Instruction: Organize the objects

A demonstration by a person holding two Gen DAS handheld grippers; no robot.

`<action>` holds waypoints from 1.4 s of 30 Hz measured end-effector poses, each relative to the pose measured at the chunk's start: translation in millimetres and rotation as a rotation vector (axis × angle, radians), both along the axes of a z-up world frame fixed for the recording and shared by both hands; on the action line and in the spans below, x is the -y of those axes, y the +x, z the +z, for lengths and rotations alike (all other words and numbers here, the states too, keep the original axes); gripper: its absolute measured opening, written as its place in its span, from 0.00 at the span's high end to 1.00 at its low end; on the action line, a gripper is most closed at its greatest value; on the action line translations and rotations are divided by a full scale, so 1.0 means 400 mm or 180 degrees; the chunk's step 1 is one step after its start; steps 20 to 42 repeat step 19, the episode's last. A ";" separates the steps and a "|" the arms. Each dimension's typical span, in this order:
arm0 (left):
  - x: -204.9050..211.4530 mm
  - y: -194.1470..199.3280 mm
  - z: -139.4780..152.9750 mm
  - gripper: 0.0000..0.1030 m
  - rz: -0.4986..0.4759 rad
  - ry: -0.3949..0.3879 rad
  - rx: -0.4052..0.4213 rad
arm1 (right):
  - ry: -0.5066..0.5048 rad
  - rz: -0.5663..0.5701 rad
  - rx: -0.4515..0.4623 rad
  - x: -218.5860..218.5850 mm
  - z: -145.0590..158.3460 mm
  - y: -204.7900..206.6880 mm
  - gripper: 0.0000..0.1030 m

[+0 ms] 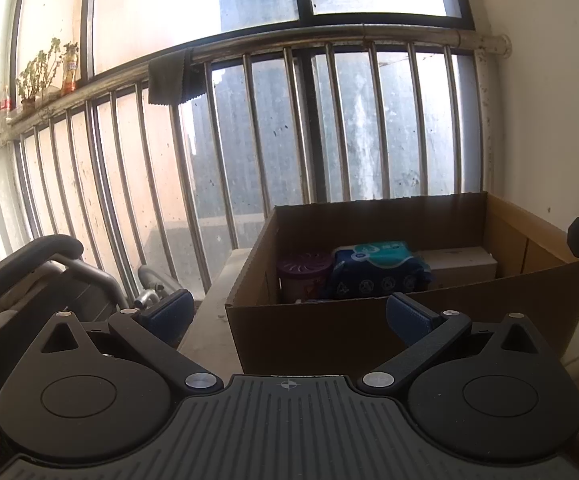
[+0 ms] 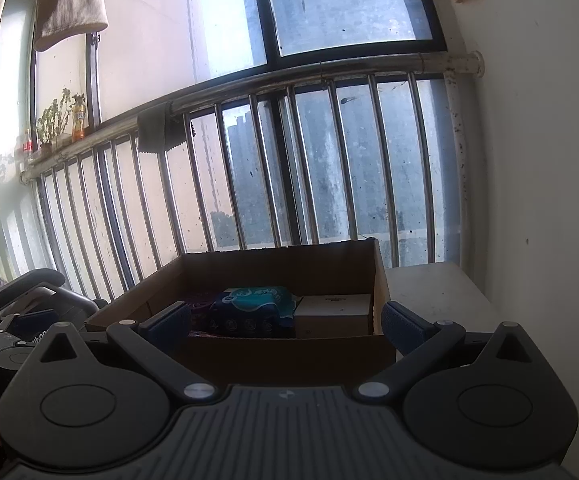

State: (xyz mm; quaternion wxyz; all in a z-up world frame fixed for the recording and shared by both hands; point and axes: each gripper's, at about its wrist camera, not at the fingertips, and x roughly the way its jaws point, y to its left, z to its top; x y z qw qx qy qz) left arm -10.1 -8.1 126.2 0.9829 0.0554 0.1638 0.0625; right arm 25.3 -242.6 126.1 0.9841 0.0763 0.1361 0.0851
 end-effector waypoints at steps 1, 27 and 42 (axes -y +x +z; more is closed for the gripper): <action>0.000 0.000 0.000 0.00 0.0000 0.0002 0.0000 | -0.0001 0.0001 -0.0001 0.000 0.000 0.000 0.00; 0.003 -0.002 0.002 0.00 -0.0028 0.0005 0.0012 | -0.0017 0.0016 0.0017 0.001 0.005 0.003 0.00; 0.003 -0.002 0.002 0.00 -0.0028 0.0005 0.0012 | -0.0017 0.0016 0.0017 0.001 0.005 0.003 0.00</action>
